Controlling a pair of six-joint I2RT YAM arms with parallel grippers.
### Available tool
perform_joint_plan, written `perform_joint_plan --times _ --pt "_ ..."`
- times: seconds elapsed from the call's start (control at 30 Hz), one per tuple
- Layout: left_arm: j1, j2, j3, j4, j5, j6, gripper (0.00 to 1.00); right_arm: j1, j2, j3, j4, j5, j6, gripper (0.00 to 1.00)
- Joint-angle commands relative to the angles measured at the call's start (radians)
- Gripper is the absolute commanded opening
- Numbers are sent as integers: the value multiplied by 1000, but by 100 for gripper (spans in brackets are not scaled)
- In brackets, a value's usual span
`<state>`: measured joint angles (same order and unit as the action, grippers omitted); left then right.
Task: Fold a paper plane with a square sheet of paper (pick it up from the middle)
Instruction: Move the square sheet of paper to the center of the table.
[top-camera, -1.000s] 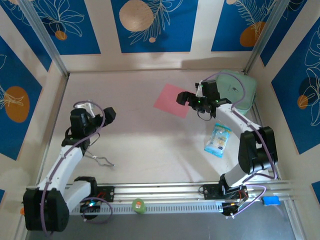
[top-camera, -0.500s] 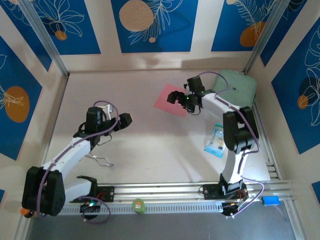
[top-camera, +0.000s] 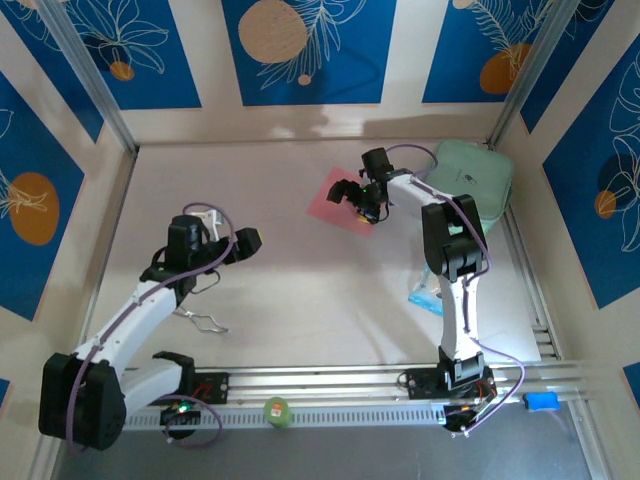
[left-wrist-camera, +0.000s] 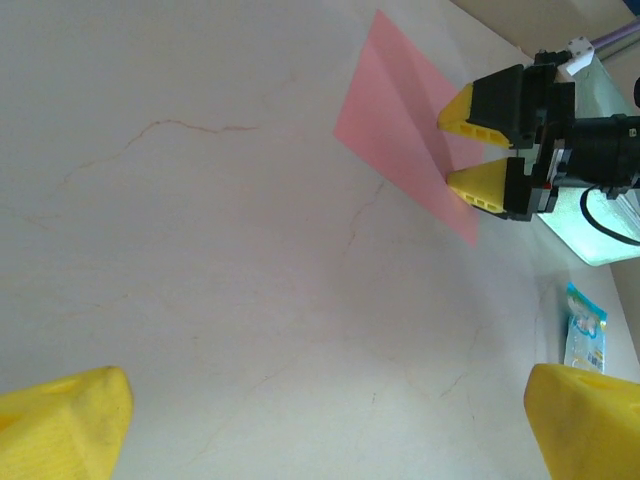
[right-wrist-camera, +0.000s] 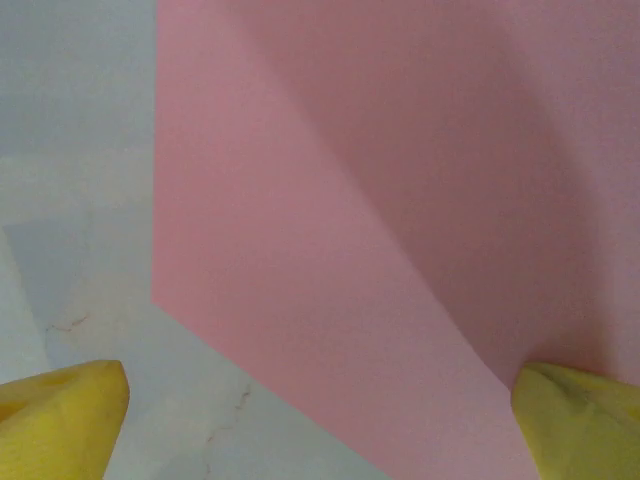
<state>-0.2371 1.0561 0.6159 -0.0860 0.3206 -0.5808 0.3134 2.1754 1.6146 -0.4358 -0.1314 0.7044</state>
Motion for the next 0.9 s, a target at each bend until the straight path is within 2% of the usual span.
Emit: perform_joint_plan --times 0.0,0.33,0.6,0.73,0.87 --pt "-1 -26 27 -27 -28 24 100 13 3 -23 -58 -53 -5 100" --pt "-1 -81 11 -33 -47 39 100 72 -129 -264 -34 -83 -115 100" --pt "8 -121 -25 -24 -86 45 100 193 -284 -486 31 -153 -193 99" --pt "13 -123 -36 -7 -85 37 100 225 -366 -513 66 -154 -193 98" --pt "16 -95 -25 -1 -63 23 100 216 -399 -498 134 -122 -113 99"
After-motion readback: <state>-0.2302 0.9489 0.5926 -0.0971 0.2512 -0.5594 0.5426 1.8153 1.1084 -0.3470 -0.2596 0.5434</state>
